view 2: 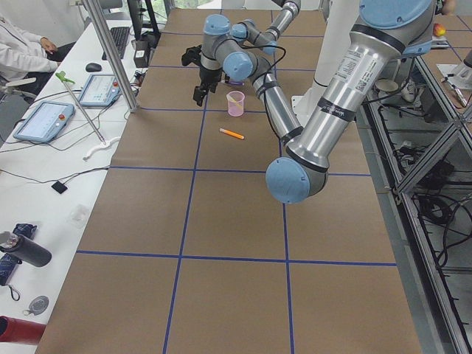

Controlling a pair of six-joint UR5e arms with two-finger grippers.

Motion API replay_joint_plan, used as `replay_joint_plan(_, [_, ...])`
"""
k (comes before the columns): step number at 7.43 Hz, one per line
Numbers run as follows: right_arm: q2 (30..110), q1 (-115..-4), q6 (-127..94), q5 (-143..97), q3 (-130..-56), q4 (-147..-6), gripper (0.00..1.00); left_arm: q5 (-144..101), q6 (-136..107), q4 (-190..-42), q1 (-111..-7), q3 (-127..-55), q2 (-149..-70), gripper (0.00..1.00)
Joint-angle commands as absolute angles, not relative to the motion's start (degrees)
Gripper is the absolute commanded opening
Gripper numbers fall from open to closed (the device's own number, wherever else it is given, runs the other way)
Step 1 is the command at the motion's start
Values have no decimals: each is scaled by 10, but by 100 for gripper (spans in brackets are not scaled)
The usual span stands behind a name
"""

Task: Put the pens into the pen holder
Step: 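Lift the purple marker with the right gripper toward the cup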

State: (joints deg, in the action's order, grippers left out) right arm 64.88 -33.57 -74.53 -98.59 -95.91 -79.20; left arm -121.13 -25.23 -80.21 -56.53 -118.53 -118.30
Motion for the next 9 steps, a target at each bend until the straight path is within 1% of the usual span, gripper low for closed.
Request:
replay_joint_plan(1, [647,-358,-741,-983,-998,-794,0,-1212,-253,-802,-565,-1184,-1183,99])
replay_joint_plan(3, [630,-365,-746,-907,-1061,-796,0,-1213,-254,-802,-564,-1180,-1183,99])
replay_joint_plan(4, [614,-365,-755,-864,-1076,-808,0,-1213,-256,-803,-563,-1177,-1183,99])
replay_joint_plan(6, [582,-303,-823,-700,-1078,-813,0,-1214,-258,-806,-563,-1165,-1183,99])
replay_joint_plan(9, [549,-215,-874,-551,-1064,-823,0,-1214,-258,-812,-562,-1146,-1186,99])
